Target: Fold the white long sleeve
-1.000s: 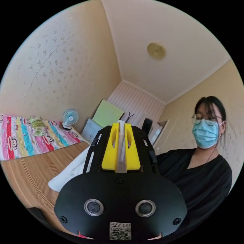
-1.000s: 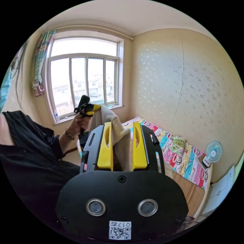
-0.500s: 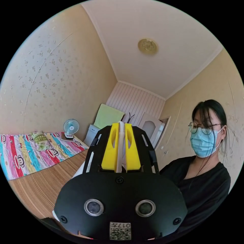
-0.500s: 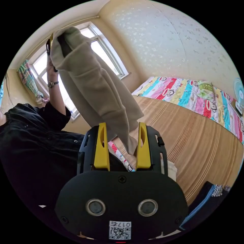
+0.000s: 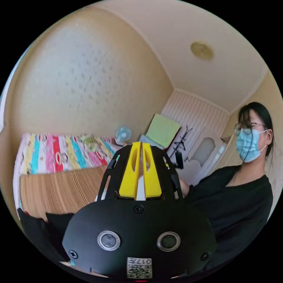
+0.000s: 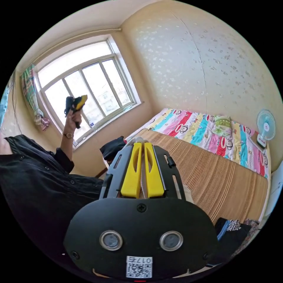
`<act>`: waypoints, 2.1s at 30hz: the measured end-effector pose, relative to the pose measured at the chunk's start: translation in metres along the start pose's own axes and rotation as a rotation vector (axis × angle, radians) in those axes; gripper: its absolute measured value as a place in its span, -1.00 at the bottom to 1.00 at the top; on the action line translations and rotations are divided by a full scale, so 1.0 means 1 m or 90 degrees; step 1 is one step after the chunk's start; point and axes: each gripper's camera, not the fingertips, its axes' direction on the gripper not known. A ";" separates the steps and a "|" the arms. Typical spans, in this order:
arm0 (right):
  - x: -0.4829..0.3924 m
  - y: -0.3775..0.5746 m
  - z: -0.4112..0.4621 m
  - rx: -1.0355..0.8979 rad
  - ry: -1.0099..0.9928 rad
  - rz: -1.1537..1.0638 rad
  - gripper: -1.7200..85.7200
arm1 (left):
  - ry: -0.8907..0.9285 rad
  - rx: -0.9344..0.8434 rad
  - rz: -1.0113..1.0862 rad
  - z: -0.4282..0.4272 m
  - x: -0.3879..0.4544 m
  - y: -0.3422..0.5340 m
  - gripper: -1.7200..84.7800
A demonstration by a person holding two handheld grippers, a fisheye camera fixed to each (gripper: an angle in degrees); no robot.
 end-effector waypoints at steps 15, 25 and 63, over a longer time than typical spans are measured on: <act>-0.140 -0.093 -0.230 0.298 0.127 -0.248 -0.93 | 0.093 -0.339 0.022 0.185 0.007 0.040 -0.61; -0.145 -0.160 -0.306 0.412 0.057 -0.244 -0.92 | -0.023 -0.244 0.125 0.185 0.064 -0.052 -0.55; 0.418 -0.199 0.306 -0.568 0.064 0.403 -0.78 | -0.270 -0.496 -0.484 0.274 -0.337 -0.141 -0.70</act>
